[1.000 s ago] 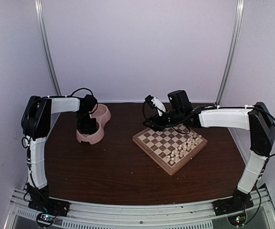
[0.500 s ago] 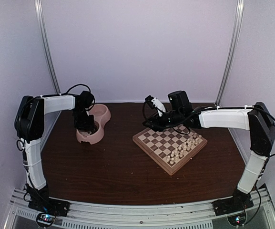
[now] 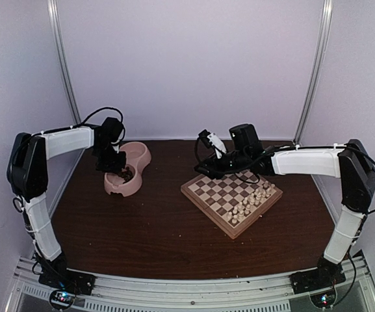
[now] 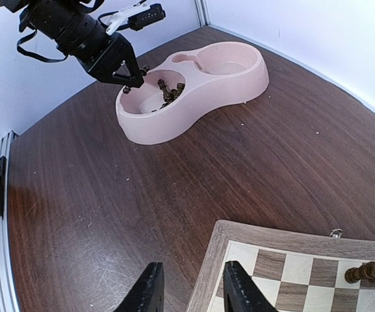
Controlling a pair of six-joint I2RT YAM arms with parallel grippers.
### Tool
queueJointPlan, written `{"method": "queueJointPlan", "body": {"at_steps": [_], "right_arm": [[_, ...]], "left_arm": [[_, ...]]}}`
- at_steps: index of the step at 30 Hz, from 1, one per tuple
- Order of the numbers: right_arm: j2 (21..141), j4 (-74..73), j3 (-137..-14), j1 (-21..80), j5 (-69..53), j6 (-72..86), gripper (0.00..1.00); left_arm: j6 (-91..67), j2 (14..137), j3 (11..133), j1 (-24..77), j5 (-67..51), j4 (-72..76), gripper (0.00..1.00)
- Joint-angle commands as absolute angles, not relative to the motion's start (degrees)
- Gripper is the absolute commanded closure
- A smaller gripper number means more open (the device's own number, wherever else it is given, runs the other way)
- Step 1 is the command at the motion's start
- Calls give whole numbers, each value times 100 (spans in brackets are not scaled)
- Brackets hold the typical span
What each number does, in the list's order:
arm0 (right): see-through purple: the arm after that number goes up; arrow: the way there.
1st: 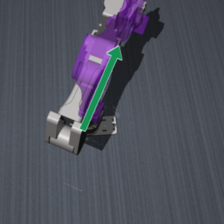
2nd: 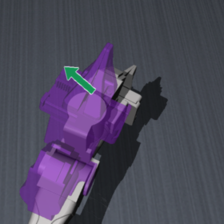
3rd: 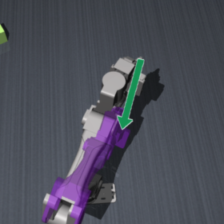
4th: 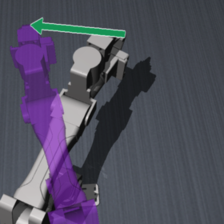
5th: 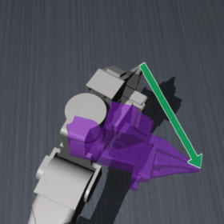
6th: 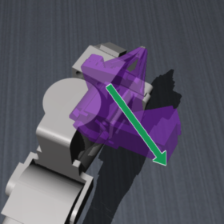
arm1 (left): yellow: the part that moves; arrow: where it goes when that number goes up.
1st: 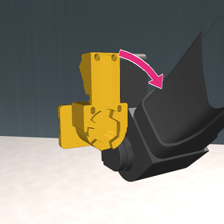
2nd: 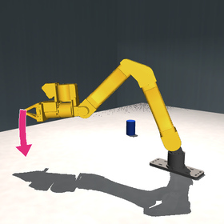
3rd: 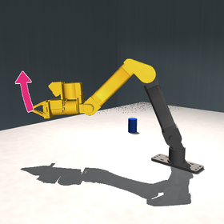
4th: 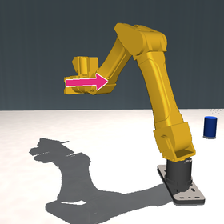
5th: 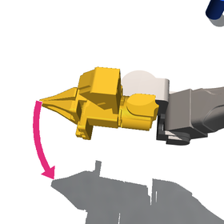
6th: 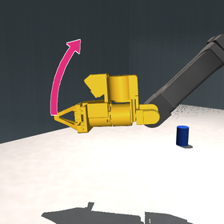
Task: Set up the chess pieces on the board
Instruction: Pick up the chess pile from the storage box, then pass from the left arm to the right
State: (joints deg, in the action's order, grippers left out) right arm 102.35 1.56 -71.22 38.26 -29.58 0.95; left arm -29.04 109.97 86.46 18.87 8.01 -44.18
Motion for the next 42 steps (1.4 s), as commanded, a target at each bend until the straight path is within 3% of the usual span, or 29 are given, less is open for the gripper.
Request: {"method": "queueJointPlan", "body": {"at_steps": [1,8,14,21,32,42], "right_arm": [[10211,458,-7195,3816,-3209,560,67],[10625,270,-7611,3826,-3662,1029,66],[11155,-184,-8510,3907,-4040,2293,67],[11790,1107,-8897,4028,-4439,4255,65],[12758,1428,-9779,4182,-4743,5232,60],[12873,2359,-9579,4201,-5061,5928,58]], "left_arm": [[-2323,10527,8223,1947,323,-3825,96],[-1692,10049,7479,1949,26,-3042,95],[-1046,9621,6396,1951,-1252,-1612,94],[-886,9387,5838,1944,-2294,-355,92],[-547,9383,5687,1966,-4601,332,88],[-354,9408,5641,2143,-5090,430,87]]}}
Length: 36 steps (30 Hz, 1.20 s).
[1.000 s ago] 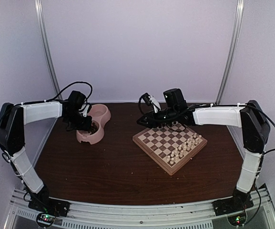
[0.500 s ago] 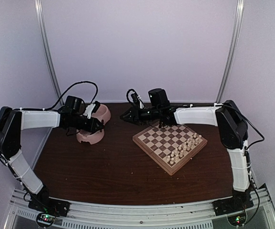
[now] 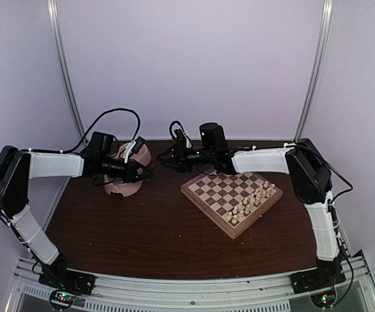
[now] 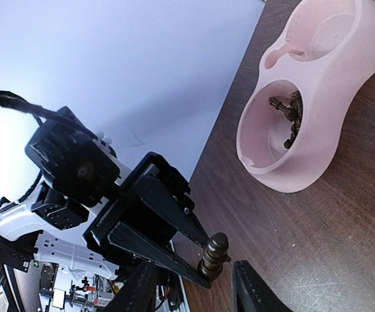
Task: Set up the chess pieces on the board
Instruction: Pass from the left arm to the right
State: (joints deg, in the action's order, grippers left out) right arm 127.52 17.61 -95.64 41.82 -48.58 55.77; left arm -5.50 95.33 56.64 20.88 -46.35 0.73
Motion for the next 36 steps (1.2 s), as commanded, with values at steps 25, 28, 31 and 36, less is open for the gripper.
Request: {"method": "queueJointPlan", "body": {"at_steps": [25,28,31,36], "right_arm": [[12968,2099,-9642,4253,-5298,5862,66],[12955,2138,-9603,4254,-5333,5870,68],[12939,2161,-9572,4254,-5379,5871,76],[12844,2270,-9449,4244,-5341,5871,85]], "left_arm": [[-194,9662,6017,2311,-5089,31,86],[-170,9706,6069,2329,-5088,27,86],[-165,9744,6103,2346,-5058,-127,86],[-169,9803,6126,2363,-4964,-145,82]]}}
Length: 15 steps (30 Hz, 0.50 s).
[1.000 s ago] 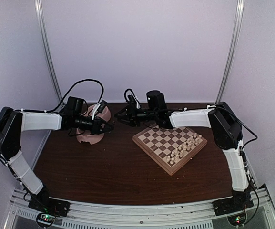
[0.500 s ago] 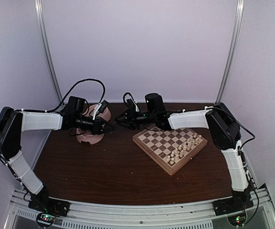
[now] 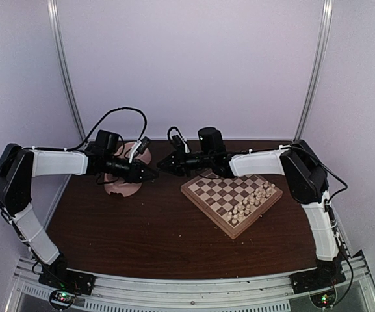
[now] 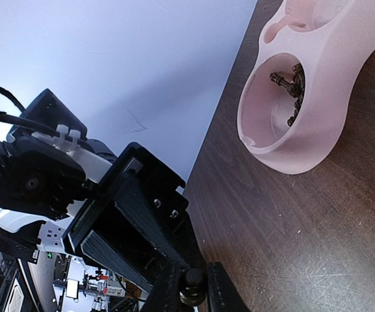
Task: Set up the chess pieces on the board
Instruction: Pass from the left arm to the right
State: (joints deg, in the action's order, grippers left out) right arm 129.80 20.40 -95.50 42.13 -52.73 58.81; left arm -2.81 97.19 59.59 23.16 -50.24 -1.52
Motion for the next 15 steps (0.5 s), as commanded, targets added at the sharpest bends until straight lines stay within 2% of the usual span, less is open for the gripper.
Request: {"method": "queueJointPlan", "body": {"at_steps": [1,3,9,13,15], "right_arm": [[12829,2280,-9428,4235,-5316,5871,85],[12817,2317,-9372,4221,-5270,5878,86],[12823,2472,-9294,4175,-5210,5959,88],[12823,2489,-9248,4153,-5177,5941,89],[12807,2526,-9204,4149,-5161,5941,90]], "left_arm": [[-167,9814,6130,2364,-4952,-141,81],[-182,9843,6135,2366,-4911,-128,77],[-198,9850,6117,2364,-4866,-82,56],[-309,9819,6100,2364,-4856,-44,22],[-368,9754,6080,2364,-4890,-39,13]]}}
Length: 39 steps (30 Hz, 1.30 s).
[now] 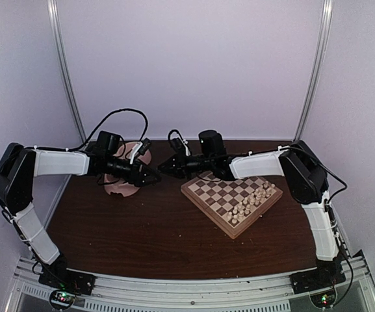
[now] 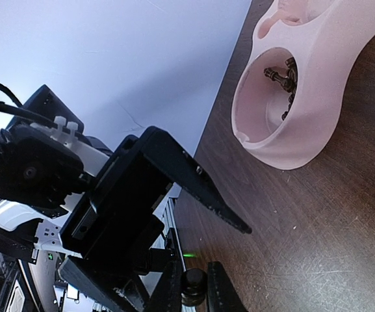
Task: Set up the chess pieces on the board
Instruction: Pass from the left arm to the right, then place the bishop on the chessboard.
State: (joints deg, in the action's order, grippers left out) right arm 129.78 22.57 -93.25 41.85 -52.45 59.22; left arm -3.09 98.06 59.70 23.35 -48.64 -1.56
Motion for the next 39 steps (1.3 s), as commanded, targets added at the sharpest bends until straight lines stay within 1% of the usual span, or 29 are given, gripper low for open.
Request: {"method": "queueJointPlan", "body": {"at_steps": [1,4,8,14,25,27,28,29,30,32,34,36,39], "right_arm": [[12787,2558,-9180,4139,-5153,5941,90],[12726,2662,-9088,4115,-5126,5941,90],[12651,2773,-9020,4091,-5140,5950,91],[12634,2901,-9026,4096,-5149,5965,92],[12630,3009,-9017,4109,-5168,5998,93],[12630,3023,-9017,4110,-5173,6014,93],[12625,3028,-9009,4113,-5176,6013,93],[12622,3032,-9008,4113,-5177,6012,93],[12621,3034,-8995,4107,-5177,6012,93],[12615,3048,-8984,4109,-5176,6011,93],[12599,3057,-8962,4101,-5176,5999,93],[12566,3040,-8934,4092,-5164,5931,94],[12463,2791,-8910,4010,-5159,5651,94]], "left_arm": [[-424,9712,6053,2364,-4892,-39,12],[-564,9595,5991,2364,-4902,-41,14],[-642,9519,5888,2364,-4883,-269,23],[-934,9331,5559,2465,-4834,-146,33],[-1093,9542,5651,2566,-4671,47,57],[-1085,9606,5700,2566,-4649,28,63],[-1085,9637,5718,2566,-4636,27,68],[-1097,9653,5740,2566,-4633,26,76],[-1092,9671,5759,2566,-4621,26,80],[-1105,9697,5797,2566,-4547,-48,86],[-1089,9720,5829,2566,-4437,-185,94],[-1069,9729,5840,2562,-4373,-263,100],[-1045,9712,5823,2566,-4372,-322,100]]}}
